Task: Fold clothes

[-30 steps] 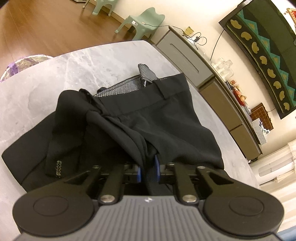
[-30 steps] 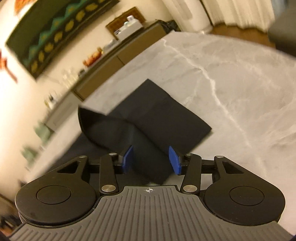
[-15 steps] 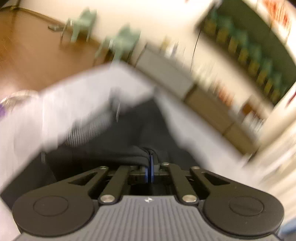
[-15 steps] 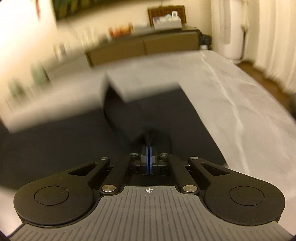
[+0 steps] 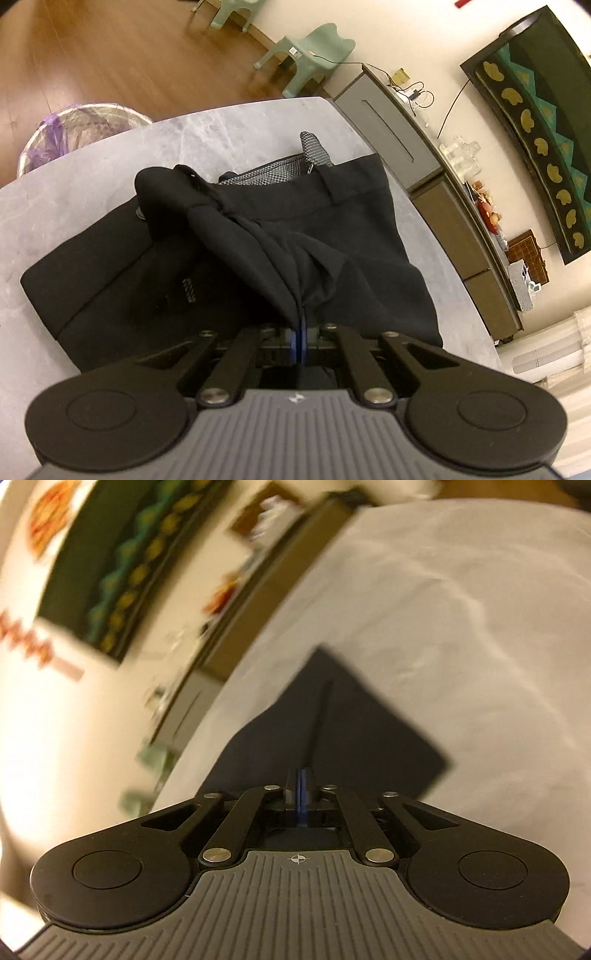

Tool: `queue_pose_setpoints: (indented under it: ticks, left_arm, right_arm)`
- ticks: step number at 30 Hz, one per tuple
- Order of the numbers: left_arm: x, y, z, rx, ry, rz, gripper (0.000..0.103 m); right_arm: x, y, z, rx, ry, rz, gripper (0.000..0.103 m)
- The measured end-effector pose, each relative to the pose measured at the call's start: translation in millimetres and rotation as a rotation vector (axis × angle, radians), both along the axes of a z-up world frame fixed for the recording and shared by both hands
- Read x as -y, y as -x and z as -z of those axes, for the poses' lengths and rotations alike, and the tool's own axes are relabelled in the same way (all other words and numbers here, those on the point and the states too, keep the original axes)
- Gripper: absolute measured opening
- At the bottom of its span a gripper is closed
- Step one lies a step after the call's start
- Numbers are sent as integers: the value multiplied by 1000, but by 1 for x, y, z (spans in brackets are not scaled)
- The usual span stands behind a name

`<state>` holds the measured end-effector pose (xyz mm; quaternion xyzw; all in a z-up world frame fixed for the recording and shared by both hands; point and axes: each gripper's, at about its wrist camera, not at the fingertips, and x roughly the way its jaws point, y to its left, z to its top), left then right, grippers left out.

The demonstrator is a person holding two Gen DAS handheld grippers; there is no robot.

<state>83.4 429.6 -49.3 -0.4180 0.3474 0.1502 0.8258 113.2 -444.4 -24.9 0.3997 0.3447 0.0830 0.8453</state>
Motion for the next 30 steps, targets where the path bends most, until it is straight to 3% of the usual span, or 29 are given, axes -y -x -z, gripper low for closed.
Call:
queue_pose_setpoints:
  ticks: [1,2,3,15,18,24,28,30]
  left_arm:
    - [2,0,0,4,-7,1,3]
    - [3,0,0,1,-11,4,3]
    - [4,0,0,-1,-15,7,4]
    - [6,-6,2,-5,-20,42,4]
    - [9,-10,0,0,-28,60,6]
    - [10,-11,1,-4,-38,80,7]
    - [8,-9,2,-10,-38,86,8]
    - [8,-8,3,-15,-38,89,8]
  right_arm:
    - [-7,-2,-1,3,1,-25,25]
    - [-13,-3,0,-1,-10,-45,42]
    - [-21,-5,1,-5,-14,-64,46]
    - [-123,2,37,-105,-196,-227,56]
    - [-131,-3,47,-125,-155,-178,53]
    - [-121,-4,48,-80,-153,67,52]
    - [-140,5,47,-89,-174,22,58]
    - [-150,8,54,-104,-217,-30,56]
